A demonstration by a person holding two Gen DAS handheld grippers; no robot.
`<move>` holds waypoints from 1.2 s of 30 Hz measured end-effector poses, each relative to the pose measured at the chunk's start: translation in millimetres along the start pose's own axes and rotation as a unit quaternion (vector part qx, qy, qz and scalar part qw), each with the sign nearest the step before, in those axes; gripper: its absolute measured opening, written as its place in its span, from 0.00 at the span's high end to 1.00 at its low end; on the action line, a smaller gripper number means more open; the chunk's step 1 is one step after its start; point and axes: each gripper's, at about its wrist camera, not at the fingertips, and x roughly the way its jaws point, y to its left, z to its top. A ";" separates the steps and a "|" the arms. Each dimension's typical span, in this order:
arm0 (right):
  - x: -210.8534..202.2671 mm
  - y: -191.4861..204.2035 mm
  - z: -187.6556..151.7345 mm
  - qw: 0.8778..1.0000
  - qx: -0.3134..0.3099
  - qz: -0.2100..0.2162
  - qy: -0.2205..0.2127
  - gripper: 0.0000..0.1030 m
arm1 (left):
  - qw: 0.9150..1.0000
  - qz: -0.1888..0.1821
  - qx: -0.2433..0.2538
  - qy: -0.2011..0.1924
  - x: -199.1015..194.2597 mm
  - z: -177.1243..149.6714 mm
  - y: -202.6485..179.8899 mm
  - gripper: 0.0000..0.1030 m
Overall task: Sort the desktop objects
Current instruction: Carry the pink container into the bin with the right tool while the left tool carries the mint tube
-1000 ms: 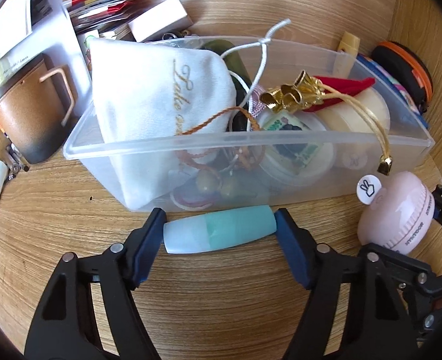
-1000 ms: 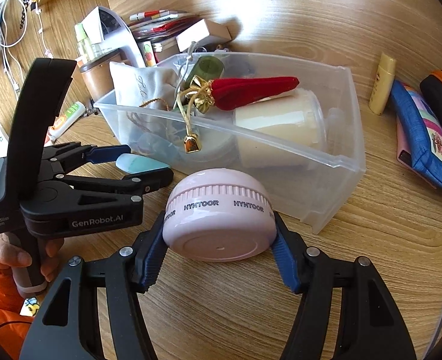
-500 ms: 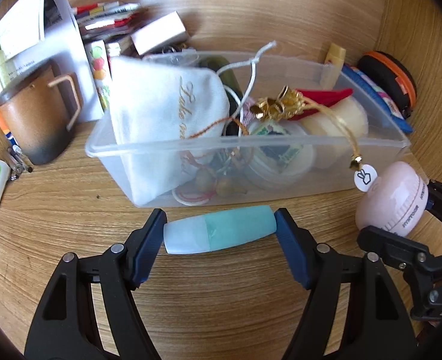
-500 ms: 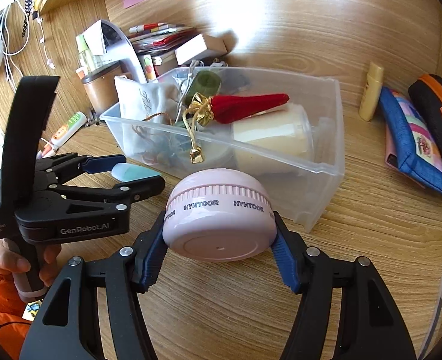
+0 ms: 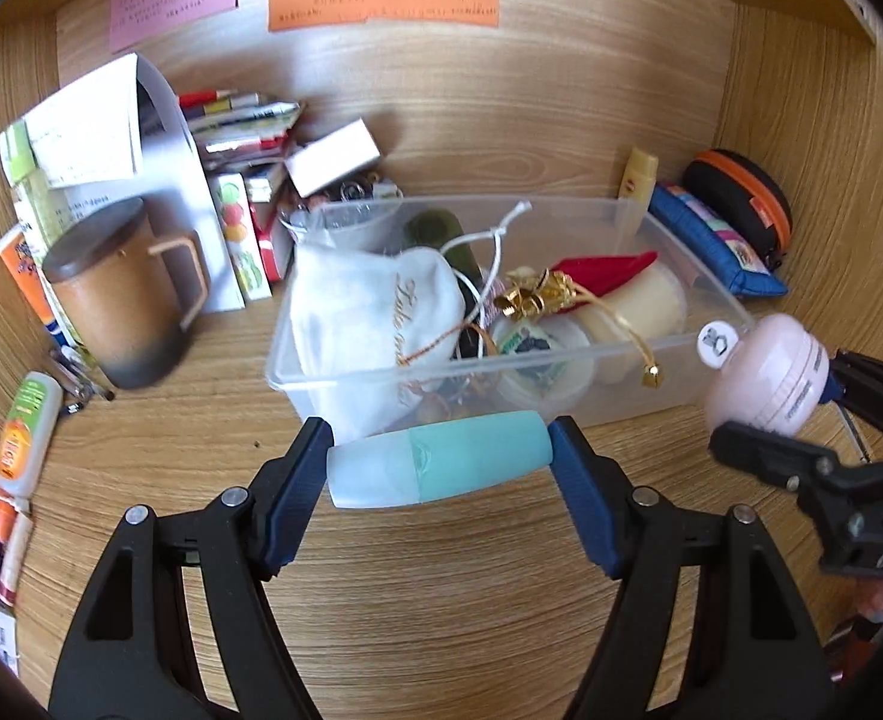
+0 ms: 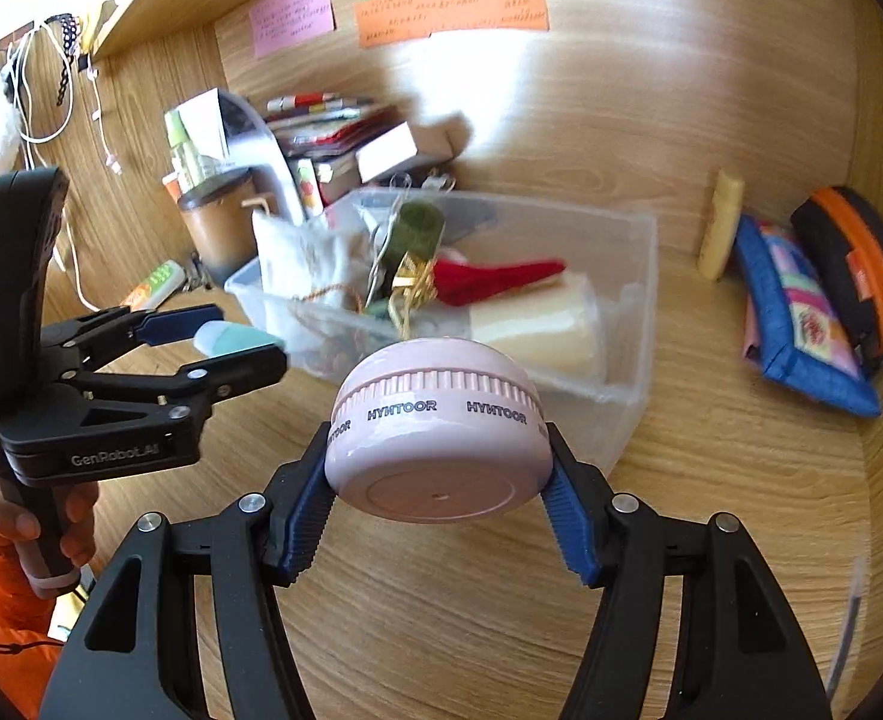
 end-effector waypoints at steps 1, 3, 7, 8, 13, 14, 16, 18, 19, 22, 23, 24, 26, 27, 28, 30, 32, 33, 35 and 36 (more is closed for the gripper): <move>-2.0 -0.5 2.0 1.000 -0.001 -0.004 -0.003 0.42 | 1.000 -0.001 -0.001 -0.004 -2.4 1.2 2.1 0.29; -7.2 -2.4 8.3 1.000 0.002 -0.011 -0.012 0.42 | 1.000 -0.004 -0.003 -0.010 -6.8 2.9 6.1 0.29; -13.0 -3.5 19.0 0.999 0.004 -0.020 -0.027 0.42 | 1.000 -0.002 -0.004 -0.019 -13.3 6.4 14.9 0.29; -13.9 -3.3 22.3 0.999 0.003 -0.022 -0.031 0.42 | 1.000 -0.001 -0.006 -0.020 -13.8 7.4 17.8 0.29; -9.2 -4.0 32.8 0.999 0.002 -0.037 -0.035 0.42 | 0.999 -0.004 -0.017 -0.029 -17.6 12.1 32.2 0.29; -7.4 -5.4 34.9 0.999 0.006 -0.037 -0.034 0.42 | 0.999 -0.006 -0.018 -0.031 -17.8 13.3 34.6 0.29; -5.2 -5.9 38.5 0.999 0.007 -0.039 -0.035 0.42 | 0.999 -0.009 -0.018 -0.031 -16.5 16.1 39.2 0.29; -2.6 -5.2 43.3 0.998 0.005 -0.041 -0.036 0.42 | 0.999 -0.015 -0.023 -0.029 -13.6 19.0 43.7 0.29; -1.6 -4.6 45.6 0.998 0.005 -0.041 -0.037 0.42 | 0.999 -0.018 -0.025 -0.030 -12.6 20.6 45.5 0.29; 2.5 -2.4 51.6 0.998 0.002 -0.042 -0.037 0.42 | 0.999 -0.028 -0.030 -0.034 -10.1 26.9 48.9 0.29; 4.6 -1.6 53.4 0.999 0.002 -0.040 -0.036 0.42 | 0.999 -0.030 -0.029 -0.035 -9.6 28.7 49.3 0.29; 6.6 -1.0 55.1 0.999 0.003 -0.037 -0.035 0.42 | 0.998 -0.031 -0.030 -0.037 -8.7 31.2 50.0 0.29; 10.6 -0.2 58.7 0.999 0.005 -0.034 -0.033 0.42 | 0.998 -0.035 -0.030 -0.038 -7.4 35.2 51.5 0.29; 12.3 -0.2 60.5 0.999 0.006 -0.033 -0.033 0.42 | 0.998 -0.037 -0.031 -0.039 -6.7 37.3 51.8 0.29; 13.6 -0.4 62.4 0.999 0.008 -0.032 -0.033 0.42 | 0.998 -0.039 -0.030 -0.039 -5.6 39.6 51.7 0.29; 16.8 -1.1 67.8 0.999 0.012 -0.030 -0.034 0.42 | 0.998 -0.042 -0.028 -0.042 -4.1 43.8 51.1 0.29; 19.2 -1.7 72.8 0.999 0.013 -0.029 -0.036 0.42 | 0.998 -0.045 -0.025 -0.043 -3.4 47.2 50.1 0.29; 20.0 -1.6 74.7 0.999 0.013 -0.028 -0.036 0.42 | 0.998 -0.046 -0.025 -0.045 -3.4 49.1 49.8 0.29; 22.8 -0.9 79.3 0.999 0.012 -0.029 -0.037 0.42 | 0.997 -0.051 -0.024 -0.047 -2.7 53.2 49.5 0.29; 24.2 -0.8 81.0 0.999 0.011 -0.030 -0.036 0.42 | 0.997 -0.053 -0.024 -0.047 -1.9 55.1 49.6 0.29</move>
